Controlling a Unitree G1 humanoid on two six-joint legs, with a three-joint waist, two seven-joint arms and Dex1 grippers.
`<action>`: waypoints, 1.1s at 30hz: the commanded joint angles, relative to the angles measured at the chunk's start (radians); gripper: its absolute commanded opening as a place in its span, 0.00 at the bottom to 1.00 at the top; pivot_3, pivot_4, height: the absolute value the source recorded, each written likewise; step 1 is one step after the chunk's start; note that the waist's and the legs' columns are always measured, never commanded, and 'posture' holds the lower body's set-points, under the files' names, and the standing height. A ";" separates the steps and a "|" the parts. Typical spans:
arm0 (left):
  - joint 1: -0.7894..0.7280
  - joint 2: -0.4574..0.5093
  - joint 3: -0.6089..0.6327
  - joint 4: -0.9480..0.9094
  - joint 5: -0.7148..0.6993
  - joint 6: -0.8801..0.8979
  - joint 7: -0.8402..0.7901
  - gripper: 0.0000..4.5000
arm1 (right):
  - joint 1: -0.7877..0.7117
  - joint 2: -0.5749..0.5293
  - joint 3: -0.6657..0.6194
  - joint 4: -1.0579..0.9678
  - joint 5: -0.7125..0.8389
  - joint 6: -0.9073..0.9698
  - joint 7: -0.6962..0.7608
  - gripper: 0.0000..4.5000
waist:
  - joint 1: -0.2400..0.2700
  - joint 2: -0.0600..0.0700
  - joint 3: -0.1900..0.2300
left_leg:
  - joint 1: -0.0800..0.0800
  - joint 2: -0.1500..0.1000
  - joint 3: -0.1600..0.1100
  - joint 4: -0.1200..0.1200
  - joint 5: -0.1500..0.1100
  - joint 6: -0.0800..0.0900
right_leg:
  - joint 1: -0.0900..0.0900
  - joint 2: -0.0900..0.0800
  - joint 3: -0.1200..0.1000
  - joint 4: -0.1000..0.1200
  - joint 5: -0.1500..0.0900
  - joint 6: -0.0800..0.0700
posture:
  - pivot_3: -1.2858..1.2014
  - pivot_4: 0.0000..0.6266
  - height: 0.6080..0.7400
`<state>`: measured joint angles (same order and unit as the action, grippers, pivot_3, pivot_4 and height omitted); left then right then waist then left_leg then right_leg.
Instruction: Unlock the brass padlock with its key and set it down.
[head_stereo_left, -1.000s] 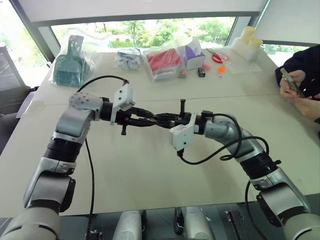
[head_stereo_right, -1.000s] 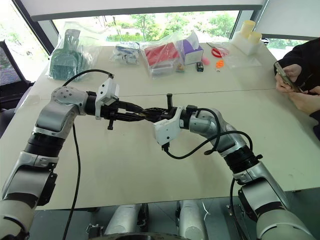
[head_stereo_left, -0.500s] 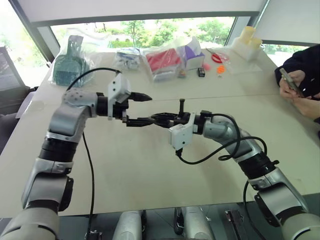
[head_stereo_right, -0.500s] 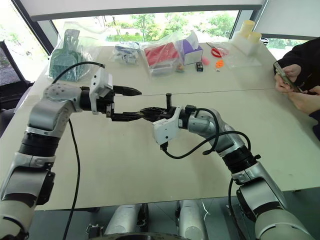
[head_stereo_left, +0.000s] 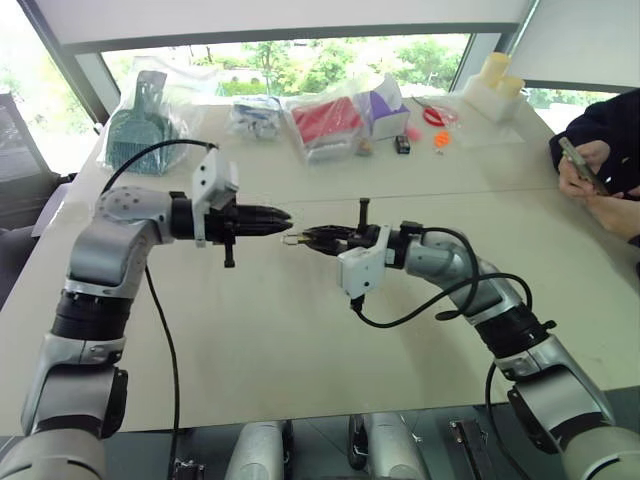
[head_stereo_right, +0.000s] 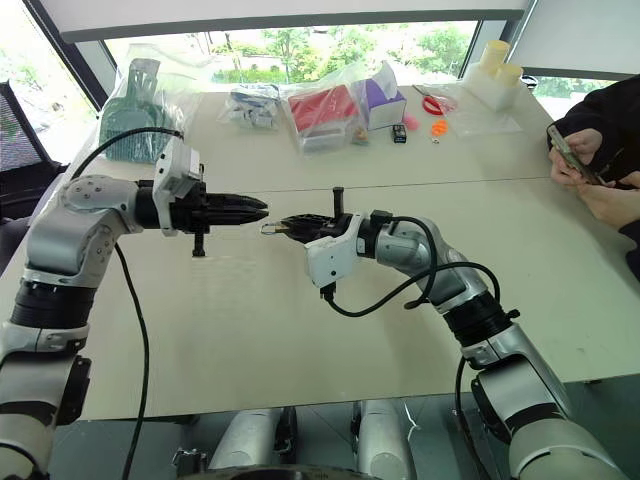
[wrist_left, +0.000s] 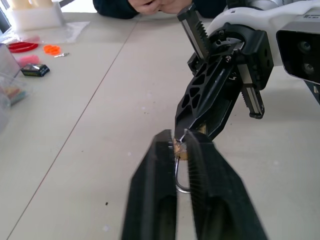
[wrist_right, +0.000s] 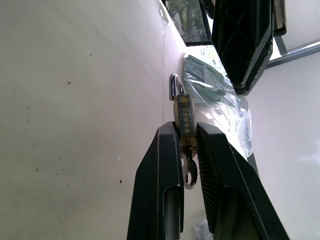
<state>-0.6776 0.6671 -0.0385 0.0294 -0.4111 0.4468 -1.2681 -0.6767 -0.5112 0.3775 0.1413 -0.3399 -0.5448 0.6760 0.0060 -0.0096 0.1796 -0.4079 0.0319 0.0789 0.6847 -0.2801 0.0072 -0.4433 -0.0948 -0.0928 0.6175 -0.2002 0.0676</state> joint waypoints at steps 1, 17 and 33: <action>0.007 0.017 -0.005 -0.036 -0.006 -0.003 -0.009 0.02 | -0.023 0.003 -0.031 -0.028 0.021 -0.001 -0.011 0.00 | 0.000 0.000 0.000 | 0.000 0.000 0.000 0.000 0.000 0.000 | 0.000 0.000 0.000 0.000 0.000 0.000 | 0.52 0.24 1.00; -0.002 -0.014 -0.053 0.116 0.060 -0.069 0.002 0.02 | -0.027 0.006 -0.030 -0.034 0.023 0.008 -0.008 0.00 | 0.001 0.000 0.000 | 0.000 0.000 0.000 0.000 0.000 0.000 | 0.000 0.000 0.000 0.000 0.000 0.000 | 0.52 0.24 1.00; 0.011 -0.012 0.001 0.163 0.065 -0.084 0.069 0.02 | 0.007 0.011 -0.030 0.016 0.011 0.015 -0.025 0.00 | -0.001 0.000 0.000 | 0.000 0.000 0.000 0.000 0.000 0.000 | 0.000 0.000 0.000 0.000 0.000 0.000 | 0.52 0.24 1.00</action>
<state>-0.6668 0.6365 -0.0799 0.2153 -0.3356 0.3665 -1.2082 -0.6721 -0.4984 0.3742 0.1476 -0.3386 -0.5251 0.6735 0.0053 -0.0096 0.1796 -0.4078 0.0319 0.0789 0.6846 -0.2801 0.0072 -0.4433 -0.0948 -0.0929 0.6176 -0.2002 0.0676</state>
